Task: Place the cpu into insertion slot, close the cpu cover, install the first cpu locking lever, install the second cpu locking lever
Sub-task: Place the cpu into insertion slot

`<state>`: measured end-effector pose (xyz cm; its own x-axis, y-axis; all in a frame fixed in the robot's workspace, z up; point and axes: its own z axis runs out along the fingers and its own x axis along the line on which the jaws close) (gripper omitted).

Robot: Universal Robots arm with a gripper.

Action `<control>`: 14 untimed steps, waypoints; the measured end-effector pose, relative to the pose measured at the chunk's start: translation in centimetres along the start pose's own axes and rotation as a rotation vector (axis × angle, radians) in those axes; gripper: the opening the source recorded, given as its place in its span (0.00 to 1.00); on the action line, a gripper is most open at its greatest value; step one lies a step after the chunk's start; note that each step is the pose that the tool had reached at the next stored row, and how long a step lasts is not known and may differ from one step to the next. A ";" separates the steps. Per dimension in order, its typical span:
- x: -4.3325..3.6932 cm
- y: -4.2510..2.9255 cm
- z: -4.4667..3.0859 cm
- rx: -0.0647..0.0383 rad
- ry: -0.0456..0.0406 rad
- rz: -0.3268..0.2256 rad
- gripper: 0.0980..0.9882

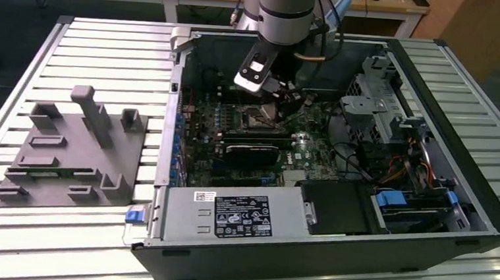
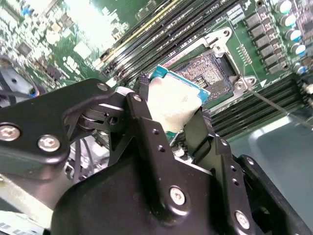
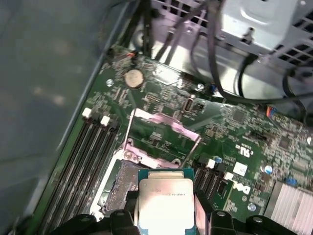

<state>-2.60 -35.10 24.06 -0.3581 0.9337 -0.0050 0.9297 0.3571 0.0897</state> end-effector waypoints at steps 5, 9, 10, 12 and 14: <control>0.00 -0.01 0.10 0.001 -0.0082 0.091 0.49; 0.00 -0.02 0.22 0.001 -0.0142 0.160 0.49; 0.01 -0.04 0.27 0.001 -0.0152 0.171 0.49; 0.05 -0.10 0.41 0.001 -0.0166 0.185 0.49; 0.06 -0.11 0.55 0.001 -0.0185 0.205 0.49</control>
<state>-2.68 -35.08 23.51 -0.1597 0.9872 -0.0050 0.9831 0.1595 0.0897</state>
